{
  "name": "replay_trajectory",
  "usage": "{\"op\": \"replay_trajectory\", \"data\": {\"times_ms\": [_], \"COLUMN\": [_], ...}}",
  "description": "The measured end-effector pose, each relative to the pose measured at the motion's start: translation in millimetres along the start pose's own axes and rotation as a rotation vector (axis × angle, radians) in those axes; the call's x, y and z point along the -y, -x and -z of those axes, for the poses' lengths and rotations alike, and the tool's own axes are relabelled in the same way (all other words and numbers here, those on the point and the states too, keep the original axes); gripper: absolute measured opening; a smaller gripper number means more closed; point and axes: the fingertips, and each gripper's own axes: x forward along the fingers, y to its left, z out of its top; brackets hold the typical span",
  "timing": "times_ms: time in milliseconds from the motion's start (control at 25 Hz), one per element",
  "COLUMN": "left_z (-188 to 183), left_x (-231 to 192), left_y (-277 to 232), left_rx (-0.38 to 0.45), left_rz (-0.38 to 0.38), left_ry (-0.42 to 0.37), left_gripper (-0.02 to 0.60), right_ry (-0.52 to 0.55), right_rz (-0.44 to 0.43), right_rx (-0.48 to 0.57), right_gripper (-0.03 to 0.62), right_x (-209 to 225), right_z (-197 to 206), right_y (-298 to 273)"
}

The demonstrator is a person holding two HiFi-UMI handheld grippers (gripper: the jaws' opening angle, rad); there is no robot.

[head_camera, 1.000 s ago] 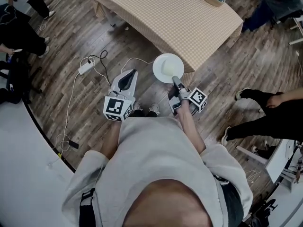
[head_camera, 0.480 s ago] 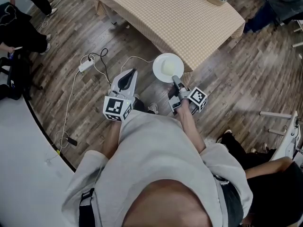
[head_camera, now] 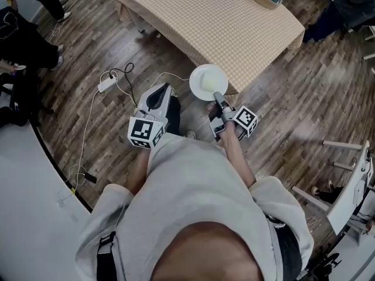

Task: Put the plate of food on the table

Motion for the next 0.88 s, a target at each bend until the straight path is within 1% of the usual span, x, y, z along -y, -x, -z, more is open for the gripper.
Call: {"op": "replay_trajectory", "data": {"times_ms": [40, 160, 200, 520, 600, 760, 880], "left_z": [-0.1, 0.3, 0.5, 5.0, 6.6, 6.1, -2.5], "left_x": [-2.9, -12.3, -15.2, -53.2, -67.9, -101.8, -132.7], "left_y": [-2.7, -14.2, -19.0, -65.6, -79.7, -110.8, -134.1], "left_rx": [0.002, 0.006, 0.008, 0.01, 0.005, -0.007, -0.011], "left_rz": [-0.001, 0.0, 0.001, 0.015, 0.021, 0.033, 0.044], "left_ry": [-0.001, -0.002, -0.001, 0.023, 0.03, 0.045, 0.056], "left_gripper": [0.008, 0.008, 0.008, 0.008, 0.008, 0.008, 0.008], "right_ry": [0.003, 0.004, 0.005, 0.007, 0.004, -0.014, -0.009], "right_rz": [-0.002, -0.058, -0.061, -0.036, -0.006, -0.022, 0.007], "right_rx": [-0.001, -0.002, -0.002, 0.029, 0.035, 0.06, 0.066], "right_gripper": [0.017, 0.017, 0.017, 0.017, 0.017, 0.017, 0.018], "right_x": [-1.1, -10.4, -11.6, -13.0, -12.0, -22.2, -35.4], "right_z": [-1.4, -7.3, -10.3, -37.9, -43.8, -58.0, -66.9], "right_y": [-3.8, -20.6, -25.5, -70.3, -84.7, -124.3, -156.7]}}
